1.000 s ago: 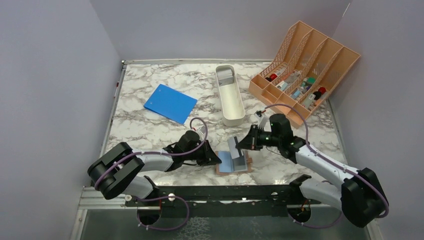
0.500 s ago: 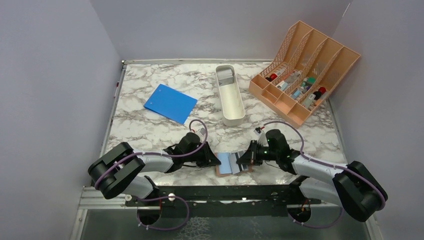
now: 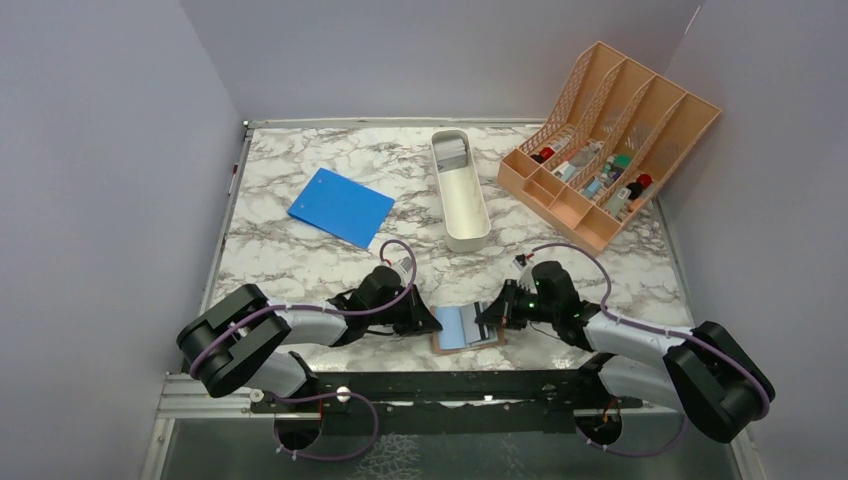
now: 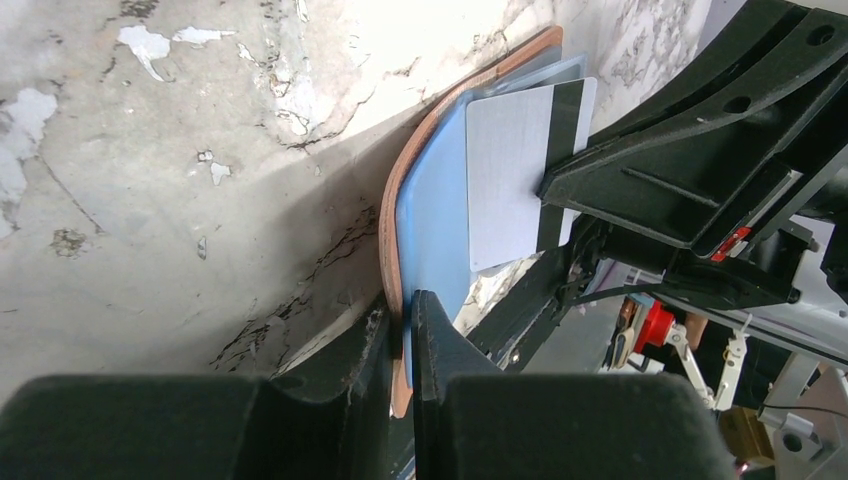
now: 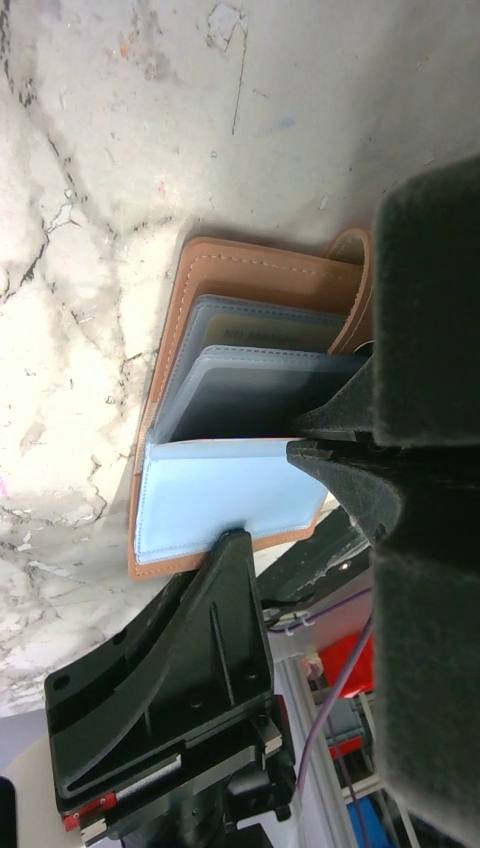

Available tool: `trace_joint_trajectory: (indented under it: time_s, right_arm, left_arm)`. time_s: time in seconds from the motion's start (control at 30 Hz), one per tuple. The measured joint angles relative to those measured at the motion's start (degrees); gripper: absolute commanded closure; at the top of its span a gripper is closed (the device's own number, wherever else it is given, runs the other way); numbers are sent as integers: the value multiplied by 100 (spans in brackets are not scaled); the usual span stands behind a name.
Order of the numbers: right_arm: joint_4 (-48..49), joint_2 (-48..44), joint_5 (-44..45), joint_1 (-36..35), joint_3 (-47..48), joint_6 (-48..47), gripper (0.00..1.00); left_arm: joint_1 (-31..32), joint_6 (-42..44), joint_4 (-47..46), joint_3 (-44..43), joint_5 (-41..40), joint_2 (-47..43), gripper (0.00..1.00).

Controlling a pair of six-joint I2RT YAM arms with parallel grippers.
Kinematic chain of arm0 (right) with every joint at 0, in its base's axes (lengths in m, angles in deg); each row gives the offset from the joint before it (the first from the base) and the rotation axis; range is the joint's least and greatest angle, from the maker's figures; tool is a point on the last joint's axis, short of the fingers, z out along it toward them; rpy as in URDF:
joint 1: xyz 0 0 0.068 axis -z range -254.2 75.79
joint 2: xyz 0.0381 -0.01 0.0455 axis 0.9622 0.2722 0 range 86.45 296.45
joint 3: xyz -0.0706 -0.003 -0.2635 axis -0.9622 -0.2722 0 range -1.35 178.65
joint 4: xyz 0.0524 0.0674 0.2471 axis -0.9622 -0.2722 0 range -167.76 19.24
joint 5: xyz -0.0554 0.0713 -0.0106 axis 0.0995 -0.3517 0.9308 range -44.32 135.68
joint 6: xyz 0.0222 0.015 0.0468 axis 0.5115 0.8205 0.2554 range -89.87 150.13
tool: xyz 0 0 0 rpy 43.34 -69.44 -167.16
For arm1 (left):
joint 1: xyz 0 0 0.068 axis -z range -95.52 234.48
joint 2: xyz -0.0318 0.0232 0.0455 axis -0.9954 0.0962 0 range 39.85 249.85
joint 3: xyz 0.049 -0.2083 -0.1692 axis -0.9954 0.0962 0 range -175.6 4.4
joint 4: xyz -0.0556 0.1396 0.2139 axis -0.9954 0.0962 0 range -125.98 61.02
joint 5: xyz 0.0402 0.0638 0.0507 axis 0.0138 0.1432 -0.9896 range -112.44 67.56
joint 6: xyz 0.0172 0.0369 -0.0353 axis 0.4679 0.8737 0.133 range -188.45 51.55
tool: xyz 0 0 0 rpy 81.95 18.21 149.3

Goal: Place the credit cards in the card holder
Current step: Insert the credit card into the card holder.

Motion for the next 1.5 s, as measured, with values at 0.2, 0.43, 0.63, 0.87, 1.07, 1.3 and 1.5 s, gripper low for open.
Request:
trace_joint_trajectory:
  time_s: [0.2, 0.43, 0.63, 0.87, 1.07, 1.3, 1.5]
  right_arm:
    - [114, 15, 44, 0, -50, 7, 99]
    - [562, 367, -26, 0, -111, 68, 99]
    - [809, 562, -111, 0, -120, 87, 99]
    - [925, 680, -236, 2, -122, 70, 99]
    - [940, 699, -291, 4, -122, 46, 99]
    - [872, 697, -345, 4, -122, -2, 99]
    - [542, 450, -341, 2, -122, -87, 99]
  left_arm:
    - [0, 28, -35, 39, -2, 0, 84]
    - [0, 68, -35, 52, -7, 59, 84]
    - [0, 98, -48, 52, -15, 144, 84]
    - [0, 107, -107, 52, -15, 192, 84]
    - [0, 122, -118, 52, -15, 197, 84]
    - [7, 122, -118, 52, -15, 197, 84]
    - [44, 120, -125, 52, -17, 197, 84]
